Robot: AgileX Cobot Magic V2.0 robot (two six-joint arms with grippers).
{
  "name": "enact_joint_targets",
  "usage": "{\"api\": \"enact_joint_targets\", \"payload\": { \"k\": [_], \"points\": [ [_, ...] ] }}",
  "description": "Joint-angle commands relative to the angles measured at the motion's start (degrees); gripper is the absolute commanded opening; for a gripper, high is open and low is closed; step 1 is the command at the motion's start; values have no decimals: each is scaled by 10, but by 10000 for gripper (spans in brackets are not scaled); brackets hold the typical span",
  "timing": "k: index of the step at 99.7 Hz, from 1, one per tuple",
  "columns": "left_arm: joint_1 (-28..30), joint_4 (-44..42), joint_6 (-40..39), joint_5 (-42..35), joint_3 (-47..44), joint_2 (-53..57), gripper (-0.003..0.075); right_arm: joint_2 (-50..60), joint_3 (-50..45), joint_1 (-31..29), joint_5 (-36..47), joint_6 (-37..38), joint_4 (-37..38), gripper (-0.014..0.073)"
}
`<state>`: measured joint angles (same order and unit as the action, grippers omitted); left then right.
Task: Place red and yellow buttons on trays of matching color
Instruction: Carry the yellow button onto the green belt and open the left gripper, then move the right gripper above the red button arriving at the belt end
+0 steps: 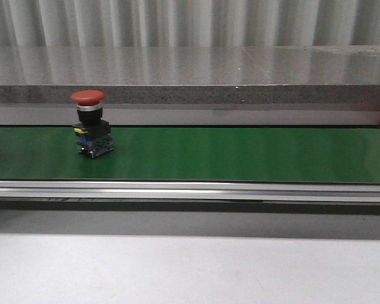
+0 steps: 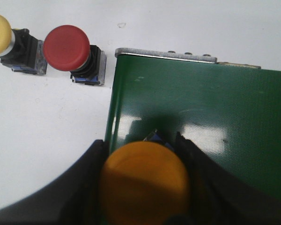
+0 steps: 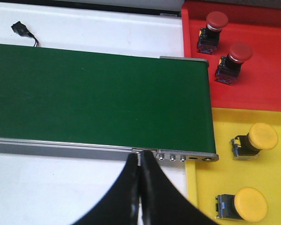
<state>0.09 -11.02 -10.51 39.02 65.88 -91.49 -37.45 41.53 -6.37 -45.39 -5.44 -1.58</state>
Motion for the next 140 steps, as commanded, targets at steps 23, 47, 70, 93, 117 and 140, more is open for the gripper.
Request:
{"api": "enact_joint_targets", "payload": {
  "k": [23,47,70,93,117,140],
  "points": [
    [-4,51,38,-17,15,21,625,2,15,1,30,-4,2,-66],
    [-12,55,39,-9,27,53,629,2,15,1,30,-4,2,-66],
    [-46,54,40,-6,27,136,629,2,15,1,30,-4,2,-66],
    [-88,54,40,-17,-27,269,629,2,15,1,30,-4,2,-66],
    [-106,55,40,-41,-157,439,602,2,15,1,81,-5,10,-66],
    [-106,55,40,-38,-271,598,448,2,15,1,80,-4,10,-66]
  ]
}}
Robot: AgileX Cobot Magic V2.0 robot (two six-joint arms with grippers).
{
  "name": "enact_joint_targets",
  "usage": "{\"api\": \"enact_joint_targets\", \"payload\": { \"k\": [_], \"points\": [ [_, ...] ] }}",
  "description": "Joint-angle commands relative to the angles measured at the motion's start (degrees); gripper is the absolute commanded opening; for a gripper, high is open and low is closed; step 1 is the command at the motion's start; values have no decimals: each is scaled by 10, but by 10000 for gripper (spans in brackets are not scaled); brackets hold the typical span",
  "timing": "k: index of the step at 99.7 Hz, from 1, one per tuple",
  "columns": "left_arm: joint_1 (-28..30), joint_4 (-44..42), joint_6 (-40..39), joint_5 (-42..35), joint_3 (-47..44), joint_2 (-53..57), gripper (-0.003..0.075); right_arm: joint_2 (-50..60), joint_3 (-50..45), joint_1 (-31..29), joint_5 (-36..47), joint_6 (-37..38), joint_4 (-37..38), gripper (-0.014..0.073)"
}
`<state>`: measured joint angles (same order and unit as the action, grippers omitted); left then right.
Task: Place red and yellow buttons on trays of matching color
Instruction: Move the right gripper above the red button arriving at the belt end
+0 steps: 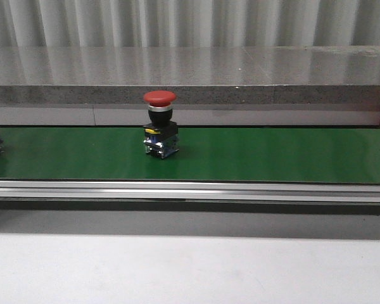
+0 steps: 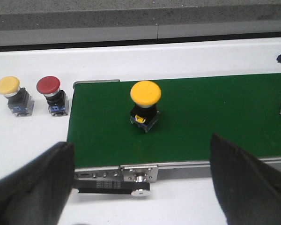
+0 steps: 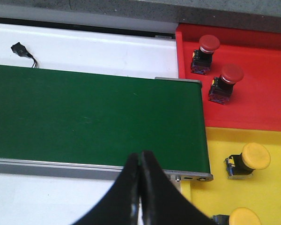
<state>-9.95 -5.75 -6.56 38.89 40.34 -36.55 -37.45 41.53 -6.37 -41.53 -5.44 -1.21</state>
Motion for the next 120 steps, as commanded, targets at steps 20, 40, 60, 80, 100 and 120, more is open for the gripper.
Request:
{"api": "enact_joint_targets", "payload": {
  "k": [20,40,60,80,100,120],
  "points": [
    [-5,2,1,-44,-62,141,105,2,15,1,42,-4,7,-66],
    [-5,-6,1,-52,-64,155,-19,2,15,1,37,-4,3,-66],
    [-7,-8,1,-51,-64,155,-19,2,15,1,8,-4,-24,169],
    [-7,-8,1,-51,-64,155,-19,-4,15,3,5,-40,-63,645],
    [-7,-8,1,-51,-64,155,-19,-63,39,31,8,-97,-151,626],
    [-7,-8,1,-51,-64,155,-19,-178,78,109,56,-112,-166,626]
  ]
}}
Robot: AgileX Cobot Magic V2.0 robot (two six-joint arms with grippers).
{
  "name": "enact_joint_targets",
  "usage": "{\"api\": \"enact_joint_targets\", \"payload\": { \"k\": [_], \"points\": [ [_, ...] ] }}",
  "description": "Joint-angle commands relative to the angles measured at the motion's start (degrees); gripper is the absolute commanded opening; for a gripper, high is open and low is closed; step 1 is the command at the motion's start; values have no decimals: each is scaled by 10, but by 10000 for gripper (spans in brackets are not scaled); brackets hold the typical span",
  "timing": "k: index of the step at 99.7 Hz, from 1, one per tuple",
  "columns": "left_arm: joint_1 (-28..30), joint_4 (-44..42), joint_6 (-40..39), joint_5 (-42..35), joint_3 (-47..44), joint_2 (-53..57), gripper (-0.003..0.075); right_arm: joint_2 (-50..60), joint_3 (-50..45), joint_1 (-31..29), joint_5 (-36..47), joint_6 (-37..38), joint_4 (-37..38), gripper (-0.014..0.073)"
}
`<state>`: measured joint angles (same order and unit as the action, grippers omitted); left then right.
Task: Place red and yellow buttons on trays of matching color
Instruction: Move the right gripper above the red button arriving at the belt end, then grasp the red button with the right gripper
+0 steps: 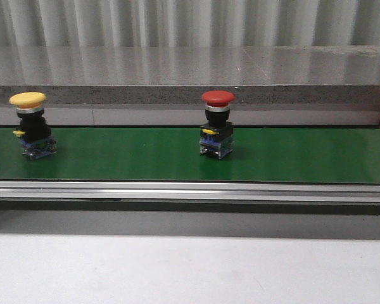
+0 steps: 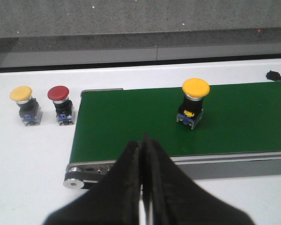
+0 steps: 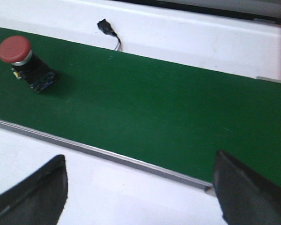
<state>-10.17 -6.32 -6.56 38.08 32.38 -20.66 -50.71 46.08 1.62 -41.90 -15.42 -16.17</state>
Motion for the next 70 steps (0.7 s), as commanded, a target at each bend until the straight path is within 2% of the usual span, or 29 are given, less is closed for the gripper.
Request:
{"api": "enact_joint_targets", "payload": {
  "k": [1,21,39,70],
  "points": [
    [-5,-2,1,-42,15,-4,-19,-50,34,29,62,-13,-17,626],
    [-5,-2,1,-42,15,-4,-19,-178,80,112,112,-29,-17,626],
    [-5,-2,1,-42,15,-4,-19,-271,133,159,122,-29,-17,626],
    [-5,-2,1,-42,15,-4,-19,-381,205,180,131,-33,-5,625]
  ]
}}
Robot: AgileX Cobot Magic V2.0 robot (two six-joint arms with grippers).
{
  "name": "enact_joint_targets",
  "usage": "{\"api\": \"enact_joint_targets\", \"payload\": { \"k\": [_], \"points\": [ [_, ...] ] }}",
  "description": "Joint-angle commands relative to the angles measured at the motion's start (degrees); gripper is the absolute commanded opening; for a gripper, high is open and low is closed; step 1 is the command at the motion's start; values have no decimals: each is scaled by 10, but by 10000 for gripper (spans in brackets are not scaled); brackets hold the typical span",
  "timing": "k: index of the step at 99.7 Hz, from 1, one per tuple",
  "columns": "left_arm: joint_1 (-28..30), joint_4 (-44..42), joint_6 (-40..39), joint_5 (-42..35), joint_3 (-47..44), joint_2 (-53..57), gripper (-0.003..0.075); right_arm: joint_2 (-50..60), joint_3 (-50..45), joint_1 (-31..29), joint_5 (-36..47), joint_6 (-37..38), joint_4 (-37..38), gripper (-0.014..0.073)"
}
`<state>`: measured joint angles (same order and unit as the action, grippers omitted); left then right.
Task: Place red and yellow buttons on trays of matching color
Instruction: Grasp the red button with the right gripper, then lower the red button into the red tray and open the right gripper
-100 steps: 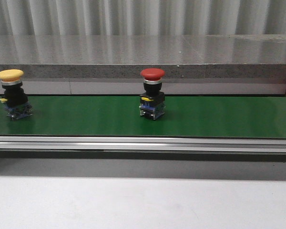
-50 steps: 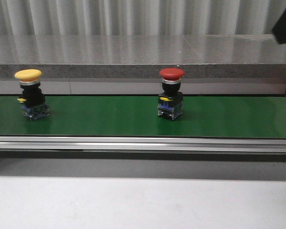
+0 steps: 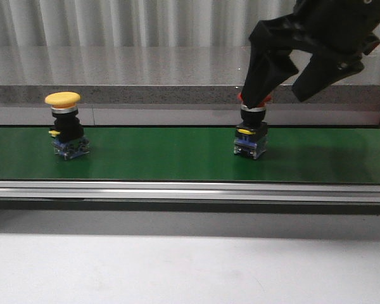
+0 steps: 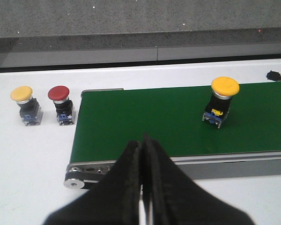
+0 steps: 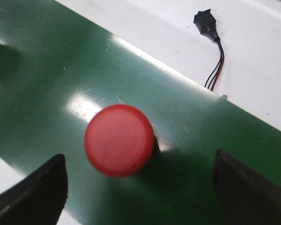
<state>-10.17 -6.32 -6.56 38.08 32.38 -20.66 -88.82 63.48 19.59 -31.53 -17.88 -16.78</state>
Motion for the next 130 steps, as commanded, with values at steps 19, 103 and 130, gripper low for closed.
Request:
{"api": "enact_joint_targets", "payload": {
  "k": [19,103,130],
  "points": [
    [-5,-2,1,-42,15,-4,-19,-21,40,0,28,-11,1,451],
    [-5,-2,1,-42,15,-4,-19,-20,263,-382,-96,6,4,146],
    [-5,-2,1,-42,15,-4,-19,-127,339,-471,-59,18,3,146]
  ]
}}
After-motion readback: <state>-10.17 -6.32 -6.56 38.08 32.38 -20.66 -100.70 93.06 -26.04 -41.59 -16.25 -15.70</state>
